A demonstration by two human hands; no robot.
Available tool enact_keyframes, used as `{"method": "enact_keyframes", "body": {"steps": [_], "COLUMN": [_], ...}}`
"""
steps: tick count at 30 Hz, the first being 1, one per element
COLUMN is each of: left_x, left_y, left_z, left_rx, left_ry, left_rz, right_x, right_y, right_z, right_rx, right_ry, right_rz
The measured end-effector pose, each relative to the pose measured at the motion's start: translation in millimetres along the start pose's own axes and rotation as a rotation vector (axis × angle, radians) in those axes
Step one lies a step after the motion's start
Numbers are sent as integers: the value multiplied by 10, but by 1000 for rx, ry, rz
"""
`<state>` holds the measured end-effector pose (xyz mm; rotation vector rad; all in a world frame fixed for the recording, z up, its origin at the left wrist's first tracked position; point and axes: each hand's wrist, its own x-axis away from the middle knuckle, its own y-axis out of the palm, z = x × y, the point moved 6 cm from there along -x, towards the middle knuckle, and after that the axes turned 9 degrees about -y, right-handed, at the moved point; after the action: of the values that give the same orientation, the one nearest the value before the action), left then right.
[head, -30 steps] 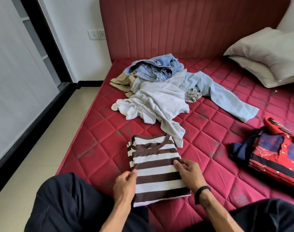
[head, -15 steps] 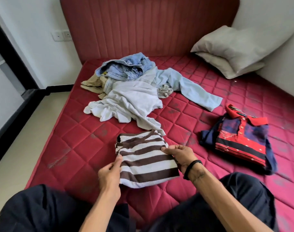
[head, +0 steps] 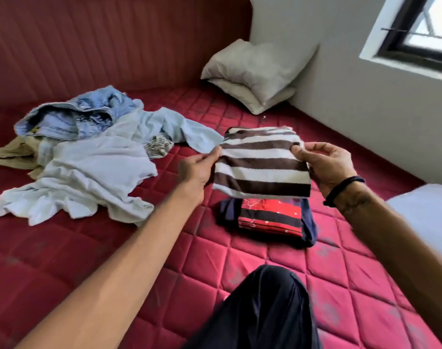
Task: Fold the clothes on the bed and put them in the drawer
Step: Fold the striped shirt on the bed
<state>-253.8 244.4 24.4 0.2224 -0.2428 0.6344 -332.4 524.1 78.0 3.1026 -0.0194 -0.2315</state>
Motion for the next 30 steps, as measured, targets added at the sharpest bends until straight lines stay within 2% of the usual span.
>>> {"method": "enact_keyframes", "body": {"steps": [3, 7, 9, 11, 13, 15, 16, 18, 19, 20, 21, 22, 24, 26, 27, 30], "left_x": [-301, -559, -616, -650, -606, -468, -354, -45, 86, 166, 186, 94, -145, -317, -336, -282], "left_y": [344, 447, 420, 423, 469, 488, 497, 582, 688, 816, 918, 932, 797, 645, 611, 548], "left_z": [-332, -1234, -1549, -1581, -1410, -1210, -1087, -773, -695, -708, -821, -935, -1247, -1577, -1689, -1698], "left_rx": [-54, -179, -200, -221, -341, -463, -500, -550, -625, -751, -896, -1040, -1229, -1297, -1311, -1365], "left_ry": [-20, -157, -252, -254, -156, -57, 50, 512, 758, 954, 1066, 1072, 786, 502, 413, 278], "left_rz": [-14, -3, 56, 102, 102, 87, 76, 45, -7, -65, -88, -81, -114, -133, -151, -201], "right_x": [-135, 22, 111, 97, 51, 56, 86, 210, 247, 246, 229, 174, 110, 84, 87, 139], "right_y": [-331, -633, -734, -793, -799, -716, -598, -212, 25, 218, 338, 486, 556, 497, 456, 423], "right_z": [457, 1475, 1771, 1819, 1701, 1437, 1247, 930, 883, 945, 1087, 1236, 1561, 1716, 1756, 1750], "right_rx": [67, 183, 186, 202, 284, 498, 615, 850, 971, 1077, 1163, 1212, 1300, 1377, 1401, 1447], "right_ry": [-15, 154, 214, 223, 178, 18, -156, -563, -686, -720, -676, -606, -471, -432, -422, -381], "right_rz": [76, 166, 219, 252, 246, 218, 175, 5, -86, -183, -263, -334, -396, -374, -367, -309]}}
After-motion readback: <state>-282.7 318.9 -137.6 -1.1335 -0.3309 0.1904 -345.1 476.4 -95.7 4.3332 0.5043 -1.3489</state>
